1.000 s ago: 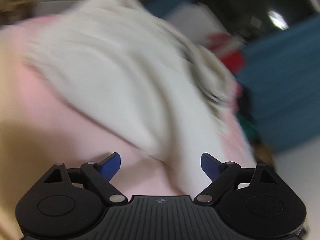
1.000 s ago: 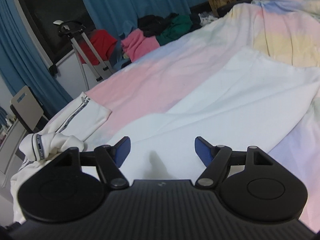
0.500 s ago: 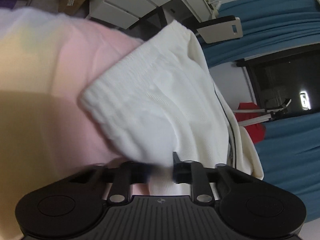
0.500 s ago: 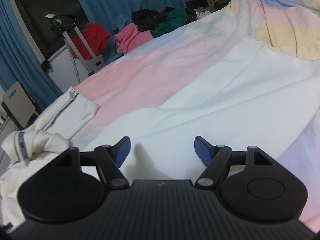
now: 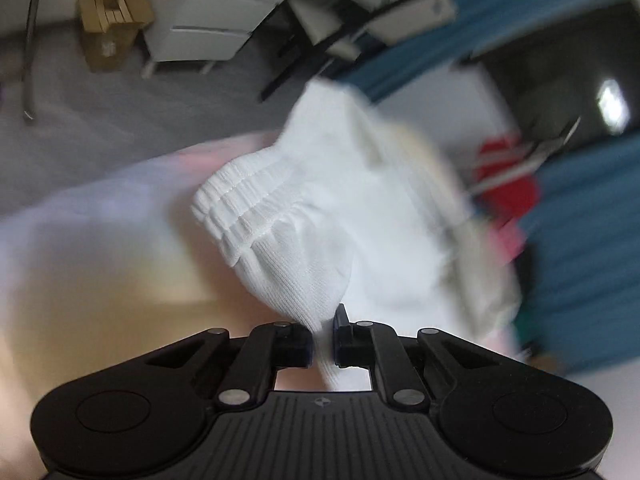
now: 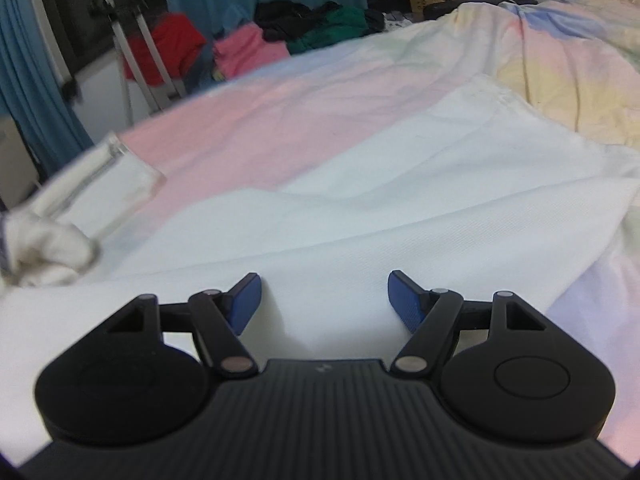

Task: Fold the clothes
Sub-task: 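Release the garment from both grippers and smooth it flat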

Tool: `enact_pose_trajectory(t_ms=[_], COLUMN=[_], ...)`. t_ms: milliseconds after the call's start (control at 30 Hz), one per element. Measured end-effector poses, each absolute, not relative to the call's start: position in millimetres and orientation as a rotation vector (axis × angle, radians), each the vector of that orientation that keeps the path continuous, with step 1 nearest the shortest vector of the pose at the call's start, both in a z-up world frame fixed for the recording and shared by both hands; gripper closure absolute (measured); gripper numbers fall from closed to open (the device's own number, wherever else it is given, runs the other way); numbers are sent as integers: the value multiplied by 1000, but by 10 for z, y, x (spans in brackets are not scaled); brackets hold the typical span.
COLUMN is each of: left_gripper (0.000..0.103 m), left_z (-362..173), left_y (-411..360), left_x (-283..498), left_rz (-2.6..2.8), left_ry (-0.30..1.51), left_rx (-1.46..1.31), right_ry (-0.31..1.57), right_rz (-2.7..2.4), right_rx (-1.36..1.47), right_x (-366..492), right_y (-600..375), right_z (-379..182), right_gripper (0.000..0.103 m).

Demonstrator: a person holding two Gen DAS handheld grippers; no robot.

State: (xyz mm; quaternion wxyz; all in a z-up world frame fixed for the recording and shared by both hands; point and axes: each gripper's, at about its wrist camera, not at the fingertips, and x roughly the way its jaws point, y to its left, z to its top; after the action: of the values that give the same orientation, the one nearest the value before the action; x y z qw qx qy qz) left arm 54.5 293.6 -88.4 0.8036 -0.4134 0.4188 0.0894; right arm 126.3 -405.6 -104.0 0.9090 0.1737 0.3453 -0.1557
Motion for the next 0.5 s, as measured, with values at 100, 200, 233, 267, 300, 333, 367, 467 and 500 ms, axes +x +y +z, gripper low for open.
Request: enact_pose_trajectory(t_ms=[100, 200, 233, 267, 300, 333, 367, 467, 500], left_gripper=[91, 86, 80, 76, 72, 63, 54, 36, 31], left_z=[-1102, -975, -906, -833, -763, -700, -634, -449, -395], left_y=[2896, 2672, 2587, 2519, 2460, 2398, 2334, 2159, 2098], left_x=[705, 794, 794, 790, 786, 767, 733, 676, 619], left_rz=[199, 189, 189, 191, 192, 191, 189, 200, 203], left_ry=[1018, 1033, 1028, 1024, 1022, 1022, 1022, 973, 945], left_rx=[-758, -588, -524, -472, -427, -384, -342, -238, -206], right_ry=[736, 733, 730, 728, 725, 722, 718, 691, 678], right_rz=[-327, -325, -321, -318, -317, -315, -311, -270, -252], right_rx=[310, 307, 319, 329, 337, 345, 351, 371, 375], right_x=[1279, 1257, 1247, 1240, 1238, 1237, 1236, 1198, 1182], right_y=[-4016, -3995, -4004, -4011, -4013, -4014, -4009, -3967, -3946], right_z=[-1086, -1062, -1052, -1040, -1024, -1006, -983, -887, -847], right_gripper=[31, 31, 31, 31, 31, 31, 31, 31, 31])
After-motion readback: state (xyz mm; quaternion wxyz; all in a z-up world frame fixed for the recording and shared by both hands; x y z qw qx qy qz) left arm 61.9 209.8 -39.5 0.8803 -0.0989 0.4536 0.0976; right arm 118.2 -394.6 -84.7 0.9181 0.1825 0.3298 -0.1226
